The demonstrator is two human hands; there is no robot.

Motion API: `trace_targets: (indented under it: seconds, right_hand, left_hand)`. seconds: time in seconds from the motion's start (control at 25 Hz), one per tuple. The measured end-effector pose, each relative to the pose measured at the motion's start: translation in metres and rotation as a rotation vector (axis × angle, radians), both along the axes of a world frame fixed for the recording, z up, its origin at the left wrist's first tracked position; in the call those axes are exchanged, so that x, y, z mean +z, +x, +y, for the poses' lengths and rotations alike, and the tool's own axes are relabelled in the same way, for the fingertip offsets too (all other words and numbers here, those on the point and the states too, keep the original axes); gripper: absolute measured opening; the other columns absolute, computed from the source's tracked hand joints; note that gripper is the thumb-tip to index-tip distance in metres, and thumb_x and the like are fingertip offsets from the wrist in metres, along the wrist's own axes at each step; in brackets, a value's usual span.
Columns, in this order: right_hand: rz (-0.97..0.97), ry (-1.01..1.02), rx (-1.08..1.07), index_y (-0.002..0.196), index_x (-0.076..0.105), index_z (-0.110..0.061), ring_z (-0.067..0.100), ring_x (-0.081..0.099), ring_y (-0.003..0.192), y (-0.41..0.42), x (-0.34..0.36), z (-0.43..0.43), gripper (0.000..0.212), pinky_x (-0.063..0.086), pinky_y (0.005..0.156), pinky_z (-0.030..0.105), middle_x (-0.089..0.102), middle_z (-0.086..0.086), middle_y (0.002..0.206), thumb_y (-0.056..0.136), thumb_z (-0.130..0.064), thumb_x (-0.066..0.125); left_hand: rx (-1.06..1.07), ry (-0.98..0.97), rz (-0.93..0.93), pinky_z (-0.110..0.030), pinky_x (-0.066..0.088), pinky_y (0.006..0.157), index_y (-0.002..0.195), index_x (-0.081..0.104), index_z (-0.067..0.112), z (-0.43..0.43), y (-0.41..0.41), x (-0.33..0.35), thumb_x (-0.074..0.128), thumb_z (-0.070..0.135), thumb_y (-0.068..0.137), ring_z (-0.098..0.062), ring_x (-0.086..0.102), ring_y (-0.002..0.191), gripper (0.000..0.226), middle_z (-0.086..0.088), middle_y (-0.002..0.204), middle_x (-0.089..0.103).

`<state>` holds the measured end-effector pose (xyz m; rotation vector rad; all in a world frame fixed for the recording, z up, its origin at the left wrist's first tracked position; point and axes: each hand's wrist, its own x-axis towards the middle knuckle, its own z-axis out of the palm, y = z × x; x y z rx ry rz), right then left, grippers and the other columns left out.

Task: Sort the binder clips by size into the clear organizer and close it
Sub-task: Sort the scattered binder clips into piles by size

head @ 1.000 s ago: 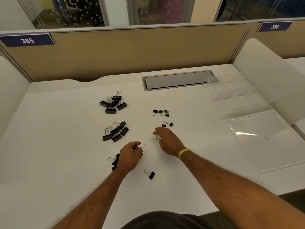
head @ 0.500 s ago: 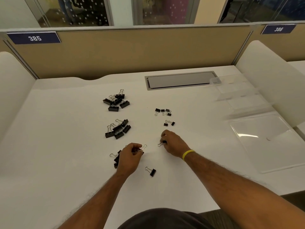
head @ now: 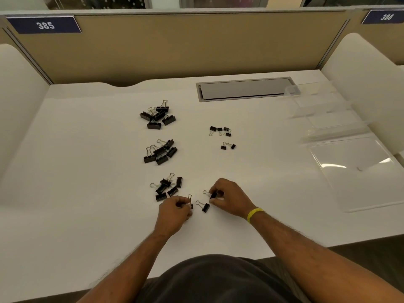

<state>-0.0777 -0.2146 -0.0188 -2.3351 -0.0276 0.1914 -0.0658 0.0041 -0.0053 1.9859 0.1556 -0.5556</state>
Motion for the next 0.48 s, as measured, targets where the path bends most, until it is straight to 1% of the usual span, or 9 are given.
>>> trace_targets:
  seconds: [0.08, 0.16, 0.28, 0.4, 0.48]
  right_hand:
    - [-0.001, 0.035, 0.017, 0.096, 0.068, -0.018, 0.004, 0.058, 0.08, -0.004, -0.001, 0.003, 0.02, 0.047, 0.07, 0.014, 0.06, -0.009, 0.092, 0.077, -0.02, 0.075]
    - [0.011, 0.069, 0.023, 0.099, 0.069, -0.015, 0.007, 0.06, 0.08, -0.006, 0.0, 0.004, 0.021, 0.049, 0.07, 0.016, 0.062, -0.005, 0.093, 0.078, -0.013, 0.071]
    - [0.029, 0.07, 0.04, 0.102, 0.069, -0.013, 0.01, 0.06, 0.079, -0.009, 0.002, 0.002, 0.028, 0.051, 0.071, 0.018, 0.064, 0.0, 0.093, 0.077, -0.003, 0.062]
    - [0.04, 0.081, 0.039, 0.101, 0.069, -0.015, 0.008, 0.06, 0.078, -0.012, 0.001, 0.003, 0.027, 0.049, 0.069, 0.014, 0.064, -0.002, 0.093, 0.077, -0.004, 0.066]
    - [0.041, 0.093, 0.035, 0.1, 0.069, -0.016, 0.008, 0.06, 0.078, -0.013, 0.001, 0.003, 0.026, 0.049, 0.069, 0.014, 0.063, -0.002, 0.093, 0.077, -0.006, 0.069]
  left_hand:
    - [-0.021, 0.032, 0.004, -0.018, 0.054, 0.055, 0.097, 0.069, 0.012, 0.001, -0.003, 0.0, 0.066, 0.011, 0.087, -0.013, 0.071, 0.066, 0.01, -0.003, 0.075, 0.074]
    - [-0.035, 0.056, -0.002, -0.017, 0.053, 0.054, 0.096, 0.07, 0.012, 0.0, -0.004, -0.001, 0.069, 0.014, 0.086, -0.012, 0.071, 0.064, 0.011, -0.003, 0.073, 0.074]
    - [-0.026, 0.075, -0.003, -0.019, 0.056, 0.056, 0.091, 0.071, 0.01, -0.003, -0.005, 0.0, 0.071, 0.016, 0.085, -0.013, 0.071, 0.064, 0.009, -0.002, 0.072, 0.074]
    - [-0.017, 0.075, -0.008, -0.021, 0.058, 0.061, 0.087, 0.073, 0.009, -0.008, -0.007, 0.002, 0.072, 0.017, 0.084, -0.012, 0.071, 0.064, 0.008, -0.002, 0.073, 0.074]
    - [-0.044, 0.095, -0.025, -0.023, 0.059, 0.064, 0.086, 0.072, 0.011, -0.012, -0.009, 0.003, 0.073, 0.02, 0.085, -0.012, 0.07, 0.065, 0.009, -0.001, 0.074, 0.073]
